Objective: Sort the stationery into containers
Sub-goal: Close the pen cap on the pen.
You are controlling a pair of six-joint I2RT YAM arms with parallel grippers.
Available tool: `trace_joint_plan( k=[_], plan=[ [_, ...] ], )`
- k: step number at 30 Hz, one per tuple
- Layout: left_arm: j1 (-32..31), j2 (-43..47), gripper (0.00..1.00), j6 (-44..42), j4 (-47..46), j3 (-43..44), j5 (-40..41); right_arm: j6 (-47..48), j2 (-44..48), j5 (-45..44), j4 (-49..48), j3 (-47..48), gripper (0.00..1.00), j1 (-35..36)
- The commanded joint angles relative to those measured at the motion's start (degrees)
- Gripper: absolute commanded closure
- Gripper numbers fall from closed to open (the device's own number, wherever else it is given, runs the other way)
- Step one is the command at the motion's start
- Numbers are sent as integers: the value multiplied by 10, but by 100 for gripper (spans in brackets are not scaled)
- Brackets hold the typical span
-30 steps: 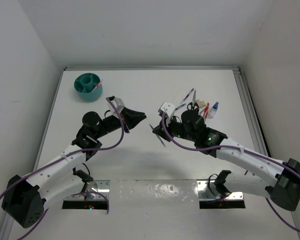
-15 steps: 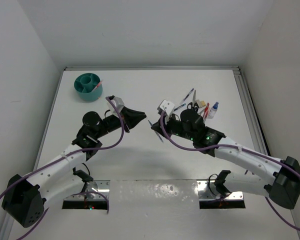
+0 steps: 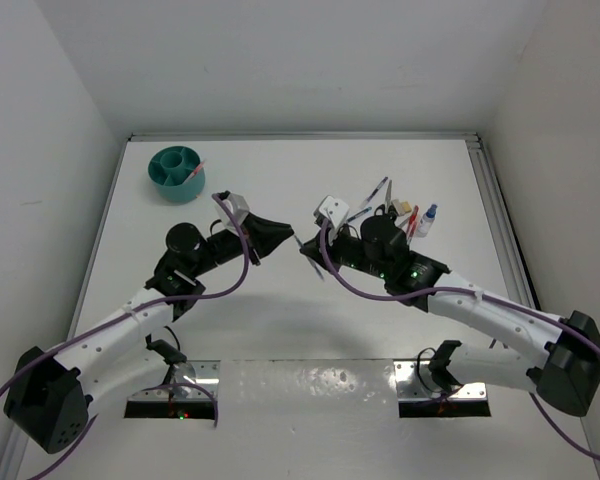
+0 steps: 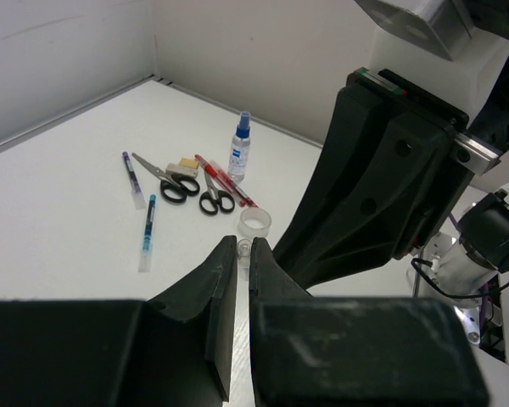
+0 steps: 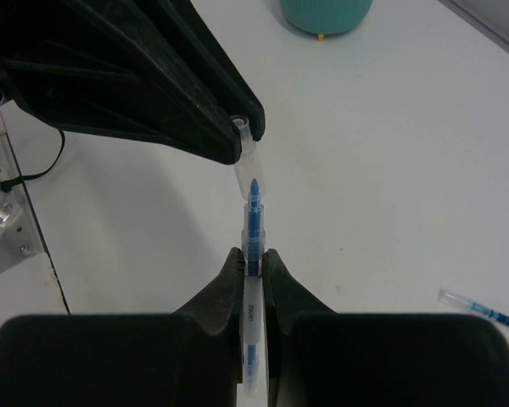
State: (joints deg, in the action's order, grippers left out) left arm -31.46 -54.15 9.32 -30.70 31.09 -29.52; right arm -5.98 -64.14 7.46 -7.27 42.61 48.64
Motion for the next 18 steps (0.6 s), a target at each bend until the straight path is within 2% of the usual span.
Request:
trace_joint_plan(
  k=[1,11,18],
  plan=[
    [-9,-1,100,4,-29,7,4,11,-6,-2,-36,33,100,5],
    [-12,-3,100,7,-38,4,7,11,-3,-6,-41,30,100,5],
    [-13,-7,100,24,-62,-1,2,11,9,-3,-107,22,100,5]
  ],
)
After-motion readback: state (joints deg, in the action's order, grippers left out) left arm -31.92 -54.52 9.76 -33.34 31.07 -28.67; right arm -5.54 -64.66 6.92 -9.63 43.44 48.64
